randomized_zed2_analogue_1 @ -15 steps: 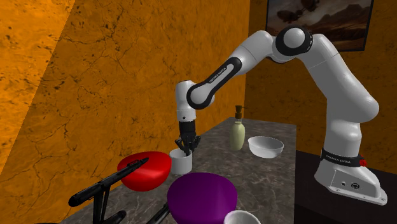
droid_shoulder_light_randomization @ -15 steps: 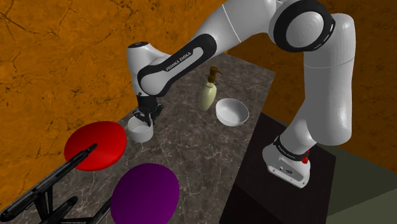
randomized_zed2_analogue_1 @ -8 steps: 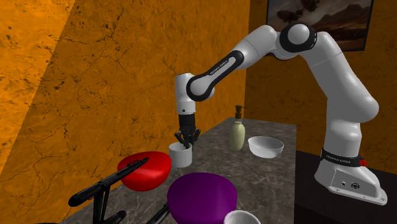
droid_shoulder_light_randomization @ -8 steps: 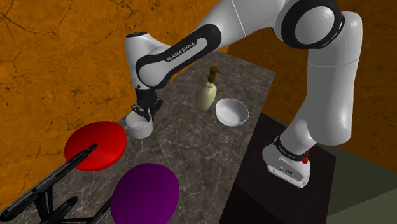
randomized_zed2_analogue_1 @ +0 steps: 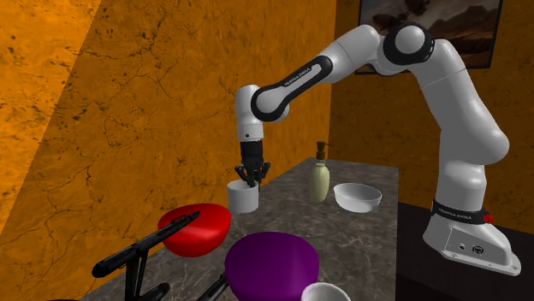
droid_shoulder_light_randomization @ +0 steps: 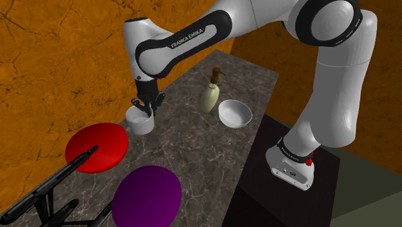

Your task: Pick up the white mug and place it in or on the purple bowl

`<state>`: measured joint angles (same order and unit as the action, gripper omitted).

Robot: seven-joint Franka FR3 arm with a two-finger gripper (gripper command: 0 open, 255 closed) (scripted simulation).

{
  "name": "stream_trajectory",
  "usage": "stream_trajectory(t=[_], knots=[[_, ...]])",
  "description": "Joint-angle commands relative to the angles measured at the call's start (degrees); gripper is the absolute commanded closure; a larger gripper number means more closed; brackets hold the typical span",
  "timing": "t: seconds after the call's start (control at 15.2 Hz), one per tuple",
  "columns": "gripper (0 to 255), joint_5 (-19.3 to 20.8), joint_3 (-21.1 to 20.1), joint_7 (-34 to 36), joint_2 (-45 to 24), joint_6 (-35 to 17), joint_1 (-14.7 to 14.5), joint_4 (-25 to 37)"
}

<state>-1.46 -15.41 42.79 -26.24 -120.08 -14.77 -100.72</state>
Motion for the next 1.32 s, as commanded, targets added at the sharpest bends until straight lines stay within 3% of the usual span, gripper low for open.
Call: stream_trajectory(t=[0.0, 1.06, 1.25], knots=[[255, -0.2, -0.1, 0.0, 0.8, 1.4, 0.1, 0.6], [255, -1.1, -0.6, 0.4, 5.5, 11.4, 0.5, 6.0], [255, -2.2, -1.9, 2.9, 9.3, 9.5, -0.9, 0.8]])
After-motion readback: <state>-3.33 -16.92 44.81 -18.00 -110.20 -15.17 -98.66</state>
